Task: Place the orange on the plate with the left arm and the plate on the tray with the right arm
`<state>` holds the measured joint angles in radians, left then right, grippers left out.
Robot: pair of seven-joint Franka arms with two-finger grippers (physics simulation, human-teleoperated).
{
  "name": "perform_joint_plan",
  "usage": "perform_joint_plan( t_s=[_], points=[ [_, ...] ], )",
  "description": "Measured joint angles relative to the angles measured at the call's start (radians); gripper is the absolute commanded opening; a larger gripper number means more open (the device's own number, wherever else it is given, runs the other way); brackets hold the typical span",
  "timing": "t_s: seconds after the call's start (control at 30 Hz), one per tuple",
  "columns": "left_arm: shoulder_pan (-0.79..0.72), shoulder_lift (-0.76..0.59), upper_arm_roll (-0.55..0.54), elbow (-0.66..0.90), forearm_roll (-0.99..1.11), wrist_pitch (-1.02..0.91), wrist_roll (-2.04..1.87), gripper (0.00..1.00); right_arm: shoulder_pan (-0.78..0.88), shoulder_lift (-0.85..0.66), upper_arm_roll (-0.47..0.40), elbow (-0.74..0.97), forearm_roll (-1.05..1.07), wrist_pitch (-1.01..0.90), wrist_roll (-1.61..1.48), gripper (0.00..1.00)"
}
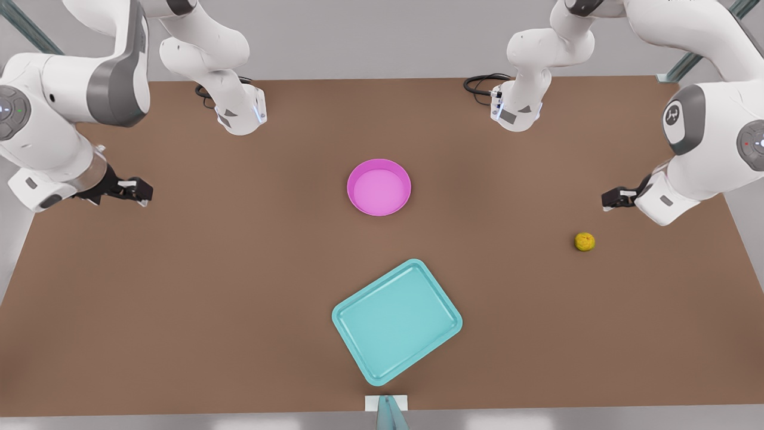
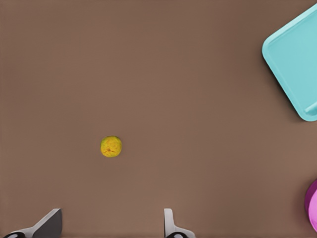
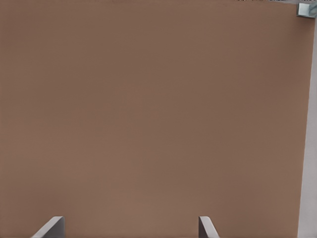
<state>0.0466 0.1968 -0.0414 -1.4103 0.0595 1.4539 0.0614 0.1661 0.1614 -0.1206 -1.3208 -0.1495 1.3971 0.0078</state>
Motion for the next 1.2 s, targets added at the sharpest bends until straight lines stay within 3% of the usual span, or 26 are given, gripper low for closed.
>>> perform_joint_plan(
  t_s=[0.13,0.33,0.67,1.2],
  points=[
    [0.003,0.075,0.002,-0.025,0.003,0.009,0.004,1.0,0.0,0.002,0.0,0.0,0.0,0.008,-0.009,1.0],
    [0.047,0.296,0.04,-0.287,0.01,0.283,0.004,1.0,0.002,0.043,-0.002,0.009,0.016,0.002,-0.019,1.0],
    [0.099,0.347,0.112,-0.391,0.015,0.59,0.064,1.0,-0.02,0.097,-0.01,0.01,0.045,-0.008,-0.027,1.0],
    [0.102,0.362,0.113,-0.456,0.015,0.589,0.118,1.0,-0.022,0.115,-0.009,0.011,0.05,-0.008,-0.031,1.0]
  ],
)
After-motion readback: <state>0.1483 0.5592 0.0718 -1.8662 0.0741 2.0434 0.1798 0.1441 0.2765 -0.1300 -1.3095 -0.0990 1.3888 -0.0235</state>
